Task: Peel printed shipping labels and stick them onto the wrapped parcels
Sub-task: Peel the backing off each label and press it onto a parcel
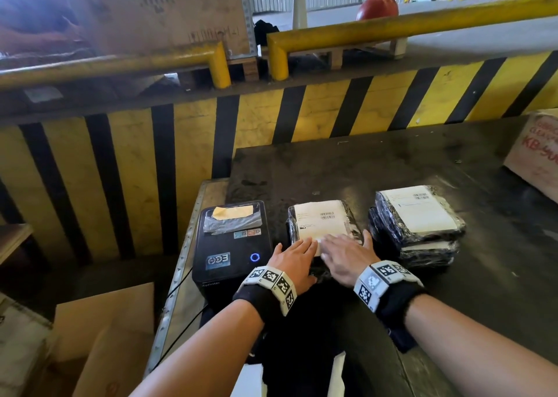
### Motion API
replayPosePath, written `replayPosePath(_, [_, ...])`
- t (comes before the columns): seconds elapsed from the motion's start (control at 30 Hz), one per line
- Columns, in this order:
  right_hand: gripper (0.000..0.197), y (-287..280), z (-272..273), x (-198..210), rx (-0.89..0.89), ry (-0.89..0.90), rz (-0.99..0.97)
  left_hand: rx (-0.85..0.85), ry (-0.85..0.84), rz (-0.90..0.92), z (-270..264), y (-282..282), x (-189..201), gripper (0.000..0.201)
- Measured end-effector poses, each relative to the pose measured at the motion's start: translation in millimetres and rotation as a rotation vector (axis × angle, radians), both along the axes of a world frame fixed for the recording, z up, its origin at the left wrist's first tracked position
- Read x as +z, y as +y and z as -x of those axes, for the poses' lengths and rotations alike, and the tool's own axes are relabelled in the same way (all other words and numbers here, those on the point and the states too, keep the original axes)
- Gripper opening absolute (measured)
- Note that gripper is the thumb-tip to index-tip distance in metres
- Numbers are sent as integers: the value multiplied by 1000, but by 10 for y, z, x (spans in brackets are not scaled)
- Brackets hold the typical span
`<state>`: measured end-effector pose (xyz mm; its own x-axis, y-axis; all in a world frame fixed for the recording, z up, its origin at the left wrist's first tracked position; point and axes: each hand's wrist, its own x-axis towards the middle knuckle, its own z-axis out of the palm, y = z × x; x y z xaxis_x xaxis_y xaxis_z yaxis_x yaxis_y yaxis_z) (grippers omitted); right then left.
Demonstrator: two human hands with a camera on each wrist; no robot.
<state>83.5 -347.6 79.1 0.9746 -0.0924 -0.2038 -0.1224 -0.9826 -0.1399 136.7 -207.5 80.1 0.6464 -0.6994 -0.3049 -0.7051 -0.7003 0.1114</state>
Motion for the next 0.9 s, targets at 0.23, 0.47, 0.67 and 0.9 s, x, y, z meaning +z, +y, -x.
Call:
replayPosePath(0.23, [48,-333,19,-55,-93,-1,-31,-27,22,-14,2,21,34,81])
replayPosePath(0.47, [44,-64,15,99,-73,-66,-49,-53,-1,-36,-185,-27,146,104])
replayPosePath(0.67, [53,-141,98,-4,-35,5,-62,-89,-66,-128,-358,-15,99,115])
replayPosePath(0.9, [47,-207,-65,149,-60,9,2,-127,-73,-134,-391,-11,103,112])
